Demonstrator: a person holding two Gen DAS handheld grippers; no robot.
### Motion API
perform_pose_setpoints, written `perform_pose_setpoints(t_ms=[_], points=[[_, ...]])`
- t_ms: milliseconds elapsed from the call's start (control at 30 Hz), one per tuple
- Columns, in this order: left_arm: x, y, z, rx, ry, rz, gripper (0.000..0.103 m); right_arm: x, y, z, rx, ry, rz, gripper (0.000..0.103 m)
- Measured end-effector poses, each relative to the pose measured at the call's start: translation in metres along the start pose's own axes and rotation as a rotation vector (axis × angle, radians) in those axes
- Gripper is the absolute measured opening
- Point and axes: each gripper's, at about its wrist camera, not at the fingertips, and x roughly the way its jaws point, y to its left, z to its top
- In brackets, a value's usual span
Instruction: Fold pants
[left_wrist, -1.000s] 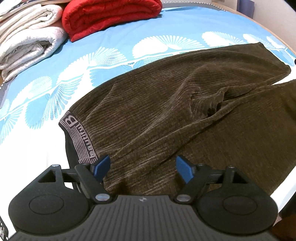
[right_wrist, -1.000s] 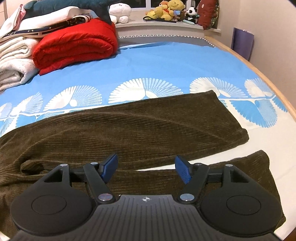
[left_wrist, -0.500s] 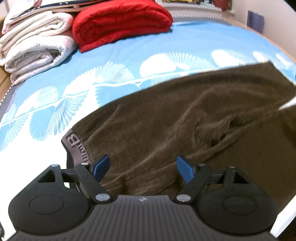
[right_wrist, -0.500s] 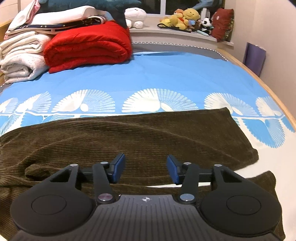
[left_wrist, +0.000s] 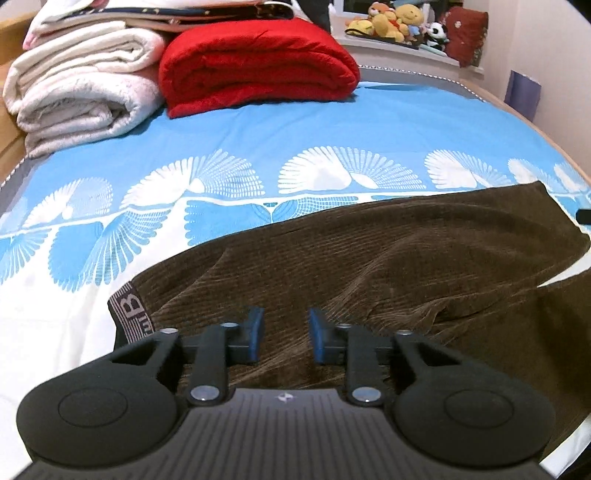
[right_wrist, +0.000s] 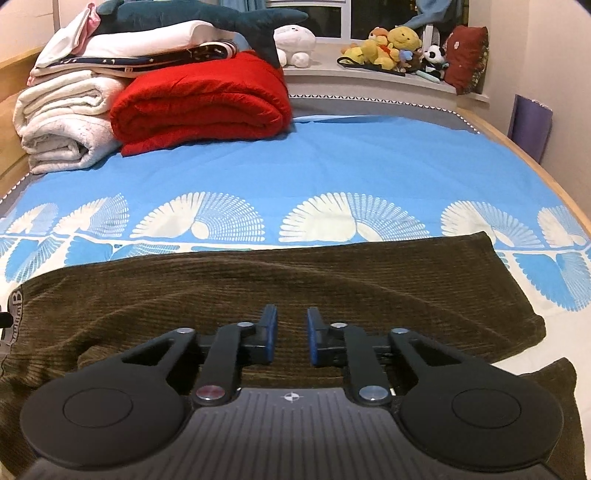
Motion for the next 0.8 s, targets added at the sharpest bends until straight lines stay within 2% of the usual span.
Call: perform_pose_setpoints(t_ms=[33, 367, 667, 800], points=[[0.0, 0.001, 0.0, -0.006, 0.004, -0.001, 0.016, 0.0, 0.0, 0.0, 0.004, 0.002, 0.0, 0.01], [0.015, 0.02, -0.018, -0.016, 0.11, 0.036, 0.011, 0.007, -0.004, 0.001, 0.027, 0.061, 0.036, 0.009], [0.024, 0.071, -0.009, -0.217, 0.106, 0.1, 0.011, 0.003, 0.005, 0.006, 0.022, 0.069, 0.063, 0.009], [0.043, 0.093, 0.008, -0.234, 0.112, 0.157, 0.011, 0.0, 0.011, 0.008, 0.027, 0.072, 0.09, 0.009]])
